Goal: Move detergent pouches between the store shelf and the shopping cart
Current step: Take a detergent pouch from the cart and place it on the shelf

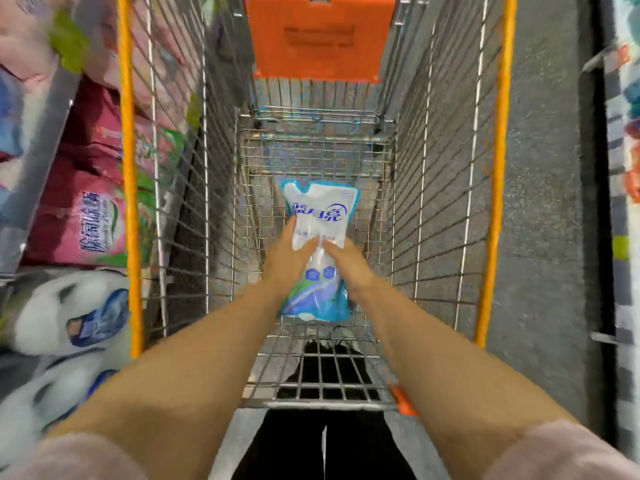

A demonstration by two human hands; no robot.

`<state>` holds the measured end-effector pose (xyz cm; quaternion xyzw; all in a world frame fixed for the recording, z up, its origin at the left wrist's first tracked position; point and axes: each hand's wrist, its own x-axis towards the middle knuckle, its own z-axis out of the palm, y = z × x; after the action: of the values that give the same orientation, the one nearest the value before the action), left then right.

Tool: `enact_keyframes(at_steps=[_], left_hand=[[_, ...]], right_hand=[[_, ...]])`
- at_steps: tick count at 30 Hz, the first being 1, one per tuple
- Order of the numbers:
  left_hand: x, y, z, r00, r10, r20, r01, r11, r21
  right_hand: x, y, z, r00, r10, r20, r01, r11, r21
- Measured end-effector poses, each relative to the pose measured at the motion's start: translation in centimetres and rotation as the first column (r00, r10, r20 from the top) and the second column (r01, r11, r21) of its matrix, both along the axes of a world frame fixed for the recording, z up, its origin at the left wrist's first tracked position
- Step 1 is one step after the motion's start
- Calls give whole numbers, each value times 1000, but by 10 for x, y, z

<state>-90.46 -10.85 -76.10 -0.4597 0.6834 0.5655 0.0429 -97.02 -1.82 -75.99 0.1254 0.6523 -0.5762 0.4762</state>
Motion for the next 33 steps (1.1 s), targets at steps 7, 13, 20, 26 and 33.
enact_keyframes(at_steps=[7, 13, 20, 26, 33], left_hand=[[11, 3, -62, 997, -23, 78, 17, 997, 78], [23, 6, -88, 960, -115, 256, 97, 992, 83], [19, 4, -65, 888, -131, 440, 113, 991, 66], [2, -8, 2, 915, -163, 368, 154, 987, 52], [9, 4, 98, 991, 17, 136, -11, 999, -51]], right_hand=[[7, 7, -71, 997, 54, 53, -58, 994, 94], [15, 17, -88, 996, 53, 66, -64, 982, 180], [14, 28, -70, 990, 128, 65, -143, 922, 359], [-5, 18, 8, 966, 257, 38, -255, 912, 321], [3, 14, 104, 964, 256, -76, -242, 957, 157]])
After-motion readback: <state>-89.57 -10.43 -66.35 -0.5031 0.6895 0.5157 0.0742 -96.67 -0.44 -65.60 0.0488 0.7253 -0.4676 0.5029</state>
